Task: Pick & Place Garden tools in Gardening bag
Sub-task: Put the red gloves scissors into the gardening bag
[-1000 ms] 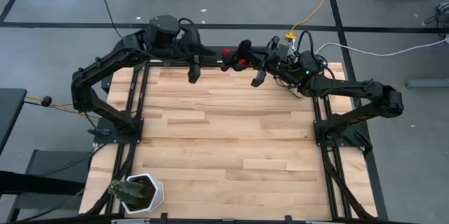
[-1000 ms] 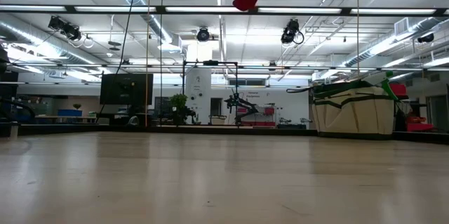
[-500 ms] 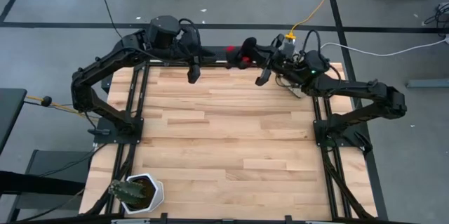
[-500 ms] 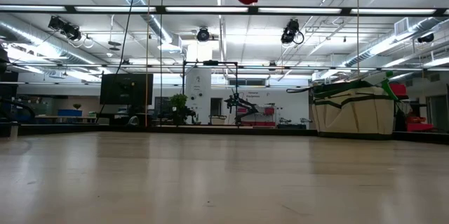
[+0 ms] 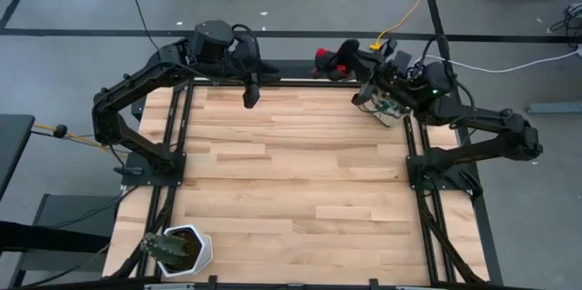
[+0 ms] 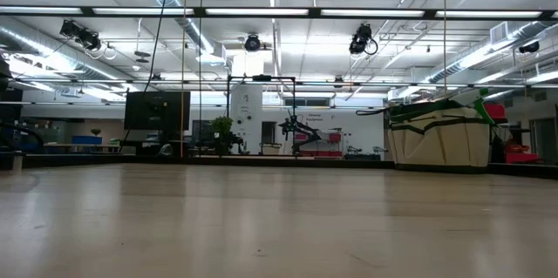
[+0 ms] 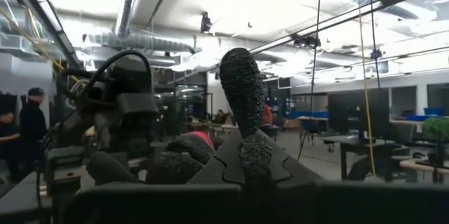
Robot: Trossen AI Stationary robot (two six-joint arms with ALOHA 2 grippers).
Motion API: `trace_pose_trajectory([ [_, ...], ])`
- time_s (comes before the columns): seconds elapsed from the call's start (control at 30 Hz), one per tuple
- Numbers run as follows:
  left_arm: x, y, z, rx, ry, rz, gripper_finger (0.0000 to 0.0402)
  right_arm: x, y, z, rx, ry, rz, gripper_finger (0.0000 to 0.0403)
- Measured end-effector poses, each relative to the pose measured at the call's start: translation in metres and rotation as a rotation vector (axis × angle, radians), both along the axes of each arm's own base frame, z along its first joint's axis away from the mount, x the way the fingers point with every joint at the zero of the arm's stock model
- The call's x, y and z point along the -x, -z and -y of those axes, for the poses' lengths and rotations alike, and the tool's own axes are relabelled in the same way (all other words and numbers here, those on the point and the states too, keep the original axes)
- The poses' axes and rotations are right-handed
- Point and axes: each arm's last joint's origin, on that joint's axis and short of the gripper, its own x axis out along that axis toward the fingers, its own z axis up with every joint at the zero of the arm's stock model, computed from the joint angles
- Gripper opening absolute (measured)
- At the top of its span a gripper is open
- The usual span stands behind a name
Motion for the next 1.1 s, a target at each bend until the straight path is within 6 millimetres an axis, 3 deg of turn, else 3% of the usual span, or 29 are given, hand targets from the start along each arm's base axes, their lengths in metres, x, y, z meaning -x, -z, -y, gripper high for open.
trace_pose_trajectory([
  [1.1, 0.0, -0.001, 0.0, -0.004, 0.0, 0.008, 0.0115, 0.06, 0.007, -0.006, -0.177, 0.191, -0.24, 0.0],
])
